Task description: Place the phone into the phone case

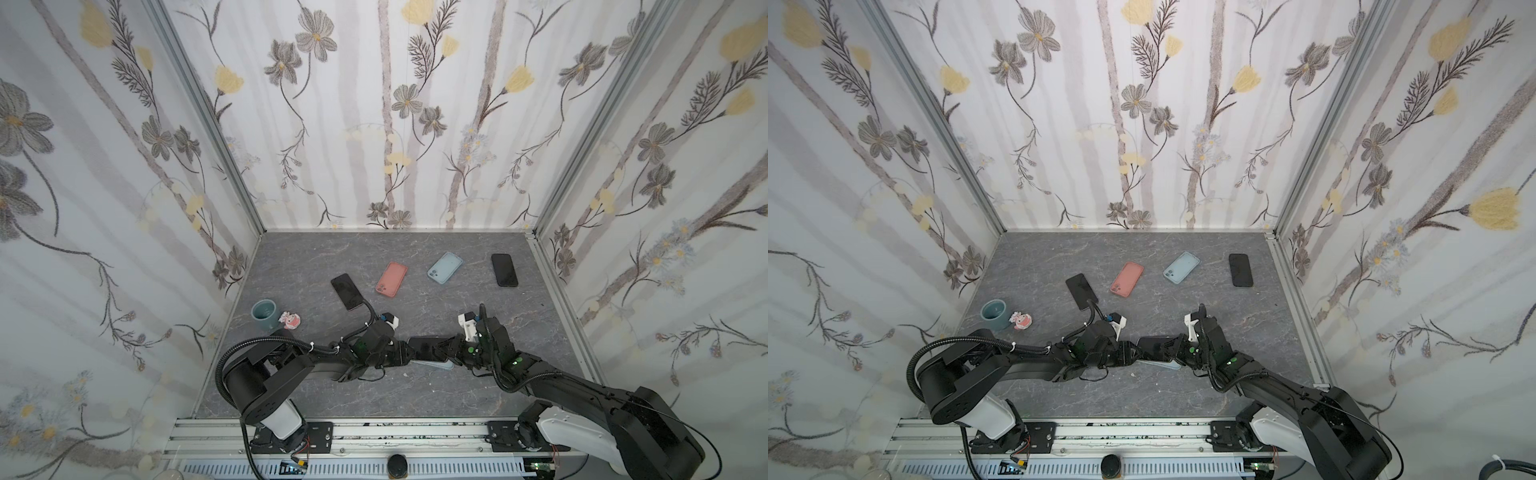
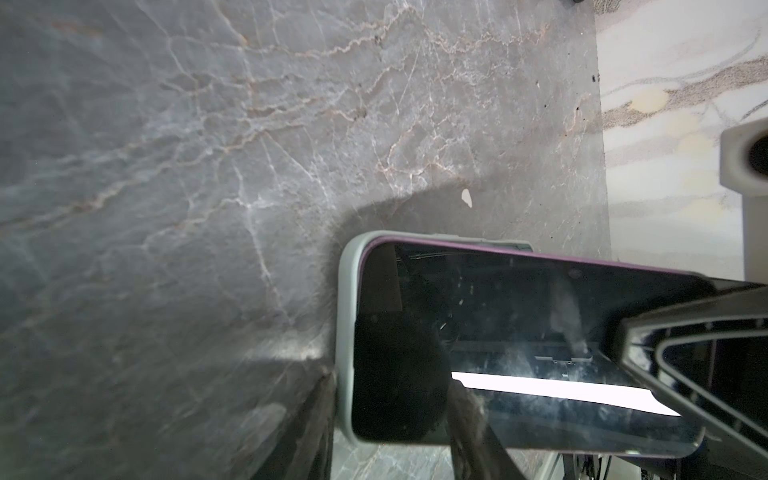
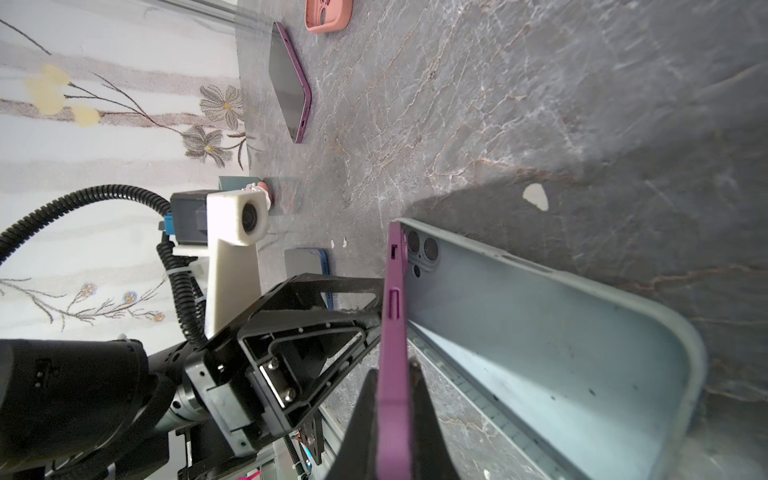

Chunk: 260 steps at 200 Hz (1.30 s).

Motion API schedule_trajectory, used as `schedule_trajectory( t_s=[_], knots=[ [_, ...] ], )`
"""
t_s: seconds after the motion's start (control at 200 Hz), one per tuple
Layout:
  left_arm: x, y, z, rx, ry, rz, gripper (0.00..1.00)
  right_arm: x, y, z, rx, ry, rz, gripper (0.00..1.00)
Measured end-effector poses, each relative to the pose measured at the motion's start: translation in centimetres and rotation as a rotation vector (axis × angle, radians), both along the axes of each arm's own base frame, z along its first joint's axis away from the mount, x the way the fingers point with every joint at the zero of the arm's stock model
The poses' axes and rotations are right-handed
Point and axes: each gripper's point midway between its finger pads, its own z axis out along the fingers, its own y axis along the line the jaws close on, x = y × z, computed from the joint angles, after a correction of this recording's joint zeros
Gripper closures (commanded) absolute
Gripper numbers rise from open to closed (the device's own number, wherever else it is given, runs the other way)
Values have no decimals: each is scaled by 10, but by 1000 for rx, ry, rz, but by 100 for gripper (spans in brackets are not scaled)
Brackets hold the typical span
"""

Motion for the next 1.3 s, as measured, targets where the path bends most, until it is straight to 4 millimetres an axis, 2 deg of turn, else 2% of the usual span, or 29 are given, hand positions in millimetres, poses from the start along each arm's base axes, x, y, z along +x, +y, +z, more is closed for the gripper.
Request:
schedule_trajectory(
  t_s=[0.215, 0.44, 0.624, 0.794, 1.299],
  knots=[
    [-3, -1, 8, -11, 7, 3, 57, 0, -5, -2, 3, 8, -7, 98],
    [12, -6, 26, -28, -51, 0, 57, 1, -5, -4, 4, 11, 8, 96],
    [18, -1, 23, -6, -57, 12, 58, 2, -7, -5, 4, 14, 9, 95],
    [17, 2, 11, 28, -42, 3, 59, 3, -8, -7, 14, 27, 19, 95],
    [14, -9, -3, 20, 1, 0, 60, 4, -15, -15, 46, 31, 12, 94]
  ],
)
